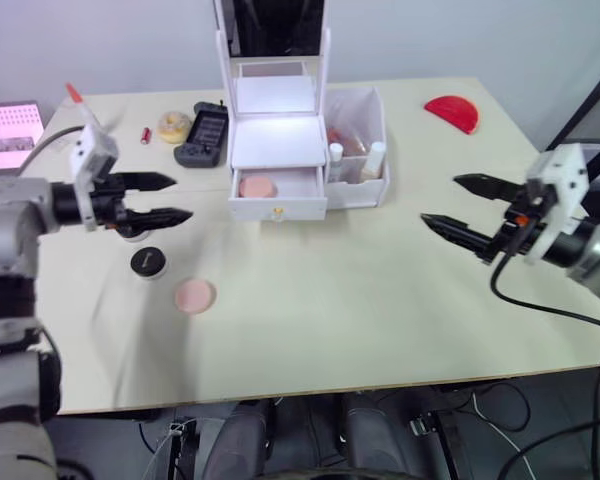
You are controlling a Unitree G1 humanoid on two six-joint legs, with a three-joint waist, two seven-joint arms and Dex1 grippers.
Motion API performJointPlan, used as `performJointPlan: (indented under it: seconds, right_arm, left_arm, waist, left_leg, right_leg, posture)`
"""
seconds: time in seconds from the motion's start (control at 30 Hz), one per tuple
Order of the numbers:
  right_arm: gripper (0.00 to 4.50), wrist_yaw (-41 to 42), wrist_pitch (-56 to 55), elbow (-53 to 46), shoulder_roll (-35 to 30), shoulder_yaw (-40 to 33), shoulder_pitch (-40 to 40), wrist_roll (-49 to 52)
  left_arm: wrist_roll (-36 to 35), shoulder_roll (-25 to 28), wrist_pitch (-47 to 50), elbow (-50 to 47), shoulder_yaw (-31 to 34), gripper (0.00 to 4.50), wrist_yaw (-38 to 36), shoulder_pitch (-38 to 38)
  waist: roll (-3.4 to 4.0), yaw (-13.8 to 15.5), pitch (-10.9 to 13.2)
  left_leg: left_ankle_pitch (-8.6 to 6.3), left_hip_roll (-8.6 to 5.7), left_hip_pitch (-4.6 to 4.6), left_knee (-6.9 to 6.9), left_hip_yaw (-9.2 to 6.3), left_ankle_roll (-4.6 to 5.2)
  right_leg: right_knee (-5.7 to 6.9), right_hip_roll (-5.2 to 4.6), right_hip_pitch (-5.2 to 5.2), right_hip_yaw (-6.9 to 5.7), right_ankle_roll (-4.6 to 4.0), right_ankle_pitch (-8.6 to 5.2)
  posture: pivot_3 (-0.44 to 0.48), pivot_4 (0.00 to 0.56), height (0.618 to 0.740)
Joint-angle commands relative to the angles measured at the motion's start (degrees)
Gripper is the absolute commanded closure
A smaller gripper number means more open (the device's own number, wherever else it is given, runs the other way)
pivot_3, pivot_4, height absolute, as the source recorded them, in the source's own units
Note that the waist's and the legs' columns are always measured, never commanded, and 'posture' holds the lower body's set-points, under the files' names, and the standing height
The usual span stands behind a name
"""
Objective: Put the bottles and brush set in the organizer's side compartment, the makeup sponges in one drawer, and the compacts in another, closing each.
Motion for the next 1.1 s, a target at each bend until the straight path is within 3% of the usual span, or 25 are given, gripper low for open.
performJointPlan:
  seconds: [0.03,0.2,0.43,0.63,1.1]
  right_arm:
    - [0.00,2.4,-3.8,1.9,-1.3,-4.0,2.9,-2.0]
    - [0.00,5.4,-8.0,5.3,-1.4,-8.3,8.5,-3.8]
    - [0.00,7.8,-10.3,8.4,-1.6,-12.0,11.8,-4.3]
    - [0.00,8.7,-11.1,9.6,-1.2,-12.8,12.6,-4.0]
    - [0.00,7.6,-11.9,10.0,-0.5,-12.1,12.1,-4.2]
  left_arm:
    - [-2.1,3.0,0.7,-4.6,9.1,0.05,4.5,7.5]
    - [-2.3,4.1,-1.6,-5.2,21.0,0.05,10.8,20.4]
    - [-3.0,3.4,-3.8,-5.2,29.7,0.05,15.2,31.0]
    - [-4.4,2.7,-4.4,-7.2,31.0,0.05,17.0,34.2]
    - [-7.8,2.4,-4.4,-8.7,29.5,0.05,19.9,33.0]
  waist:
    - [0.00,0.3,0.0]
    - [0.00,0.3,0.0]
    - [0.01,0.8,0.0]
    - [0.01,1.4,0.0]
    - [0.01,1.2,0.0]
  left_leg:
    - [0.00,-0.01,0.00,0.00,0.00,0.00]
    - [-0.01,0.00,0.00,-0.01,0.02,-0.01]
    - [-0.03,0.02,0.01,-0.02,0.08,-0.04]
    - [-0.04,0.03,0.01,0.00,0.10,-0.07]
    - [-0.04,0.05,0.01,-0.04,0.16,-0.08]
  right_leg:
    - [-0.01,-0.02,0.01,0.00,0.00,0.00]
    - [-0.06,-0.06,0.01,-0.01,-0.18,-0.11]
    - [-0.10,-0.11,0.00,0.00,-0.32,-0.20]
    - [-0.12,-0.26,0.03,-0.01,-0.38,-0.23]
    - [-0.15,-0.27,0.00,-0.01,-0.38,-0.26]
  posture:
    - [0.000,0.150,0.738]
    - [0.000,0.150,0.738]
    - [0.000,0.150,0.738]
    - [0.000,0.150,0.738]
    - [0.000,0.150,0.738]
